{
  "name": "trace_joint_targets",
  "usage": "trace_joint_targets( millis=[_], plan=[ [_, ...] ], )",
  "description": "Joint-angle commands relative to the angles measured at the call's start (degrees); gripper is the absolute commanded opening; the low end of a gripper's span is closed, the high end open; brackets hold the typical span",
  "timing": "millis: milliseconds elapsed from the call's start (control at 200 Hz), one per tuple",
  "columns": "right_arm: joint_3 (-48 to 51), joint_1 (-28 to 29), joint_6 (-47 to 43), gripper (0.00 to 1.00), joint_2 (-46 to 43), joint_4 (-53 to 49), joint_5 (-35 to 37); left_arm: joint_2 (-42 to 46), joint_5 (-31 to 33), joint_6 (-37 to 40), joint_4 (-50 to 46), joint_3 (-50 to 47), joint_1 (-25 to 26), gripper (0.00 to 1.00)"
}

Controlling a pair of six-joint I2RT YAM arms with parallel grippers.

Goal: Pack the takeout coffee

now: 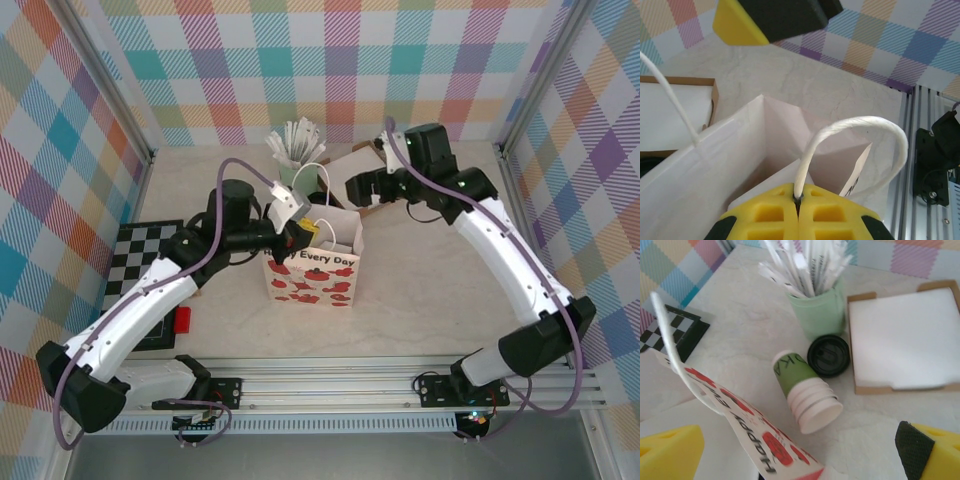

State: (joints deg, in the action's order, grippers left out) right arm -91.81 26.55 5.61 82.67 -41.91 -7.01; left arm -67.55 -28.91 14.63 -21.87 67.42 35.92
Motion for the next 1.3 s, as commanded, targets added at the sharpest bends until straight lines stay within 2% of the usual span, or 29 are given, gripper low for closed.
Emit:
trace_joint_targets(
  millis=[0, 185, 290, 330, 395, 460, 565, 645, 680, 735, 850, 890, 935, 1025, 1130, 1205, 1295],
  plan=[
    [3.24, -1.76, 2.33, 1.0, -4.48, 2.33, 1.26, -0.91, 0.8, -1.01, 1.48, 2.45, 1.98, 0.0],
    [8.27, -4.44, 3.77, 1.0, -8.84, 3.43, 1.85, -0.36, 1.14, -1.72, 2.0, 2.97, 3.08, 0.0],
    [9.43, -5.28, 4.02, 1.0, -9.98, 2.82, -1.95, 0.43, 2.01, -0.8, 0.69, 2.94, 3.1, 0.0],
    [9.45, -5.32, 4.32, 1.0, -10.04, 1.72, -2.92, 1.0, 2.72, 0.42, -0.54, 2.81, 3.08, 0.11],
    [9.5, -5.28, 5.11, 1.0, -9.99, -0.48, -2.83, 2.39, 3.82, 2.33, -2.89, 2.48, 3.1, 0.36],
    [10.51, -5.3, 6.59, 1.0, -10.61, -1.3, -0.41, 5.06, 5.9, 2.68, -3.98, 1.53, 3.01, 0.52],
    [15.08, -5.5, 9.92, 1.0, -13.76, 1.41, 7.63, 11.77, 9.03, 2.41, -3.73, -1.7, 2.48, 0.82],
    [20.64, -5.54, 11.15, 1.0, -17.82, 6.9, 15.79, 18.21, 13.69, 0.91, -2.56, -4.67, 1.81, 0.99],
    [23.42, -5.54, 11.45, 1.0, -19.94, 9.94, 19.65, 21.03, 16.8, 0.14, -1.82, -5.96, 1.4, 1.0],
    [28.05, -5.62, 11.62, 1.0, -23.14, 14.65, 26.02, 24.96, 25.51, -1.58, 0.07, -7.97, 0.95, 1.0],
    [36.63, -6.55, 10.9, 1.0, -27.78, 22.17, 36.66, 30.01, 55.58, -6.03, 5.24, -12.51, -0.15, 1.0],
    [39.03, -7.5, 10.49, 1.0, -28.38, 23.99, 39.21, 30.36, 63.1, -6.93, 5.28, -13.43, -1.2, 1.0],
    [41.33, -9.0, 10.24, 1.0, -28.46, 25.21, 41.03, 30.0, 68.5, -8.14, 4.56, -14.32, -2.86, 1.0],
    [46.07, -13.35, 9.33, 1.0, -27.37, 28.55, 40.74, 28.35, 72.34, -12.99, 3.33, -17.43, -7.96, 1.0],
    [52.96, -18.82, 9.45, 1.0, -25.29, 35.68, 34.09, 26.04, 76.86, -21.71, 4.59, -24.83, -16.31, 1.0],
    [56.93, -22.99, 11.01, 1.0, -22.41, 40.14, 28.17, 25.15, 75.55, -28.46, 5.43, -31.2, -22.8, 1.0],
    [61.1, -25.92, 11.33, 1.0, -18.13, 45.9, 23.9, 24.2, 74.13, -34.95, 12.1, -38.96, -27.44, 1.0]
  ],
)
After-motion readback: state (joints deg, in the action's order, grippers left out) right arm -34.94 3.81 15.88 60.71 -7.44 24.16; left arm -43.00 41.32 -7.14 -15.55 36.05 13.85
